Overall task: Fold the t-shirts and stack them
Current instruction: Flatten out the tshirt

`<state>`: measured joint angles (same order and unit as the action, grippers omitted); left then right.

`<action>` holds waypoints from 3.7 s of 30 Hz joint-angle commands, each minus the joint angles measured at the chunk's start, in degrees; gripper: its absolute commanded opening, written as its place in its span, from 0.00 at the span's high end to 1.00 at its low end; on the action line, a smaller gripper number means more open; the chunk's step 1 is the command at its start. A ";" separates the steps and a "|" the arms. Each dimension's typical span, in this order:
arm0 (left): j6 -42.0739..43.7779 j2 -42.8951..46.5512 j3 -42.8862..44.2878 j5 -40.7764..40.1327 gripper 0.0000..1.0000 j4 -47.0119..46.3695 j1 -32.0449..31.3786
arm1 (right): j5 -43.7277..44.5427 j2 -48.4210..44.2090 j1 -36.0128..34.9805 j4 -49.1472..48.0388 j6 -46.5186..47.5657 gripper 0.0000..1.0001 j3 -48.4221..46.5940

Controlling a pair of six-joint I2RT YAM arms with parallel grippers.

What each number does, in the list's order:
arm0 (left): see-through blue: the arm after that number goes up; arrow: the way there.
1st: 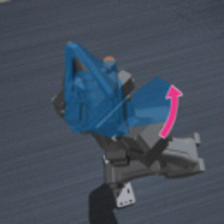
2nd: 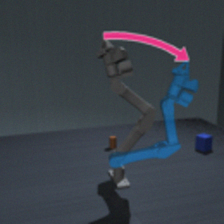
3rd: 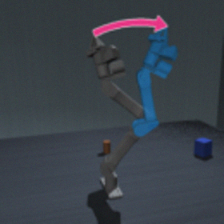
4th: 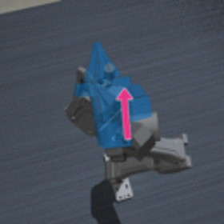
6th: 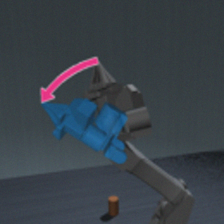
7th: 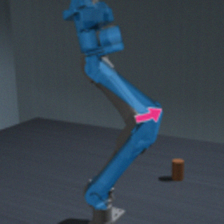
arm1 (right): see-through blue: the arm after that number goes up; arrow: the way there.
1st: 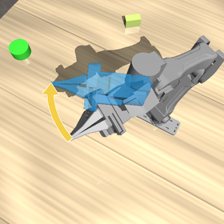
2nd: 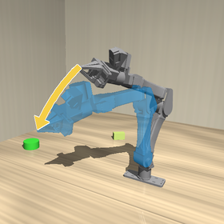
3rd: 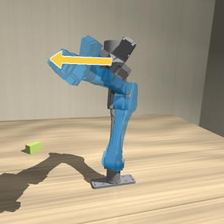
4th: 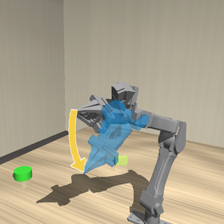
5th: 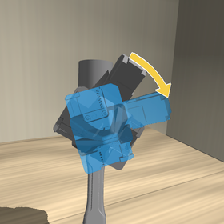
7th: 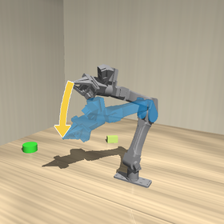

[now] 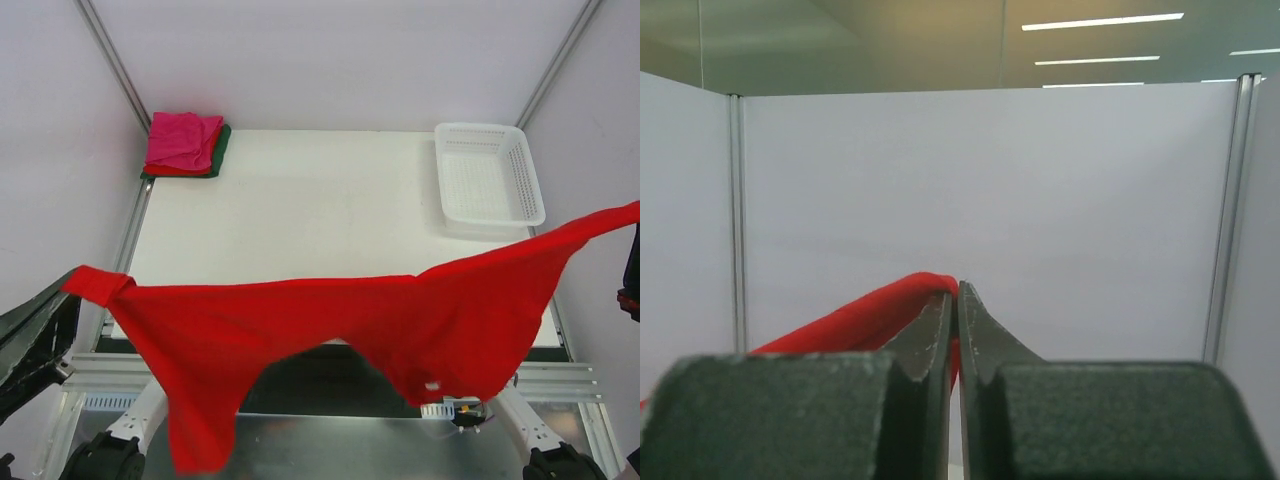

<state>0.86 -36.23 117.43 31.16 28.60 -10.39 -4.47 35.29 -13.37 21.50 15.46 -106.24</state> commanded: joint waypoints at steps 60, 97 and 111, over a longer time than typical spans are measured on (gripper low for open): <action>21.89 -102.37 -0.97 -51.62 0.28 -34.92 -0.42 | 15.54 79.50 0.45 -16.66 0.36 0.65 3.40; 4.41 -64.92 -47.30 -53.84 0.18 -30.28 -14.92 | 10.62 39.41 -20.63 -2.16 -15.29 0.99 50.95; 9.94 -81.71 -30.78 -54.01 0.89 -25.71 -14.83 | 6.14 56.37 -25.75 -6.82 -19.42 0.99 47.62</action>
<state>8.47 -114.85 80.82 -22.55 0.43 -25.43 4.10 87.81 -38.72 17.10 -2.04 -54.61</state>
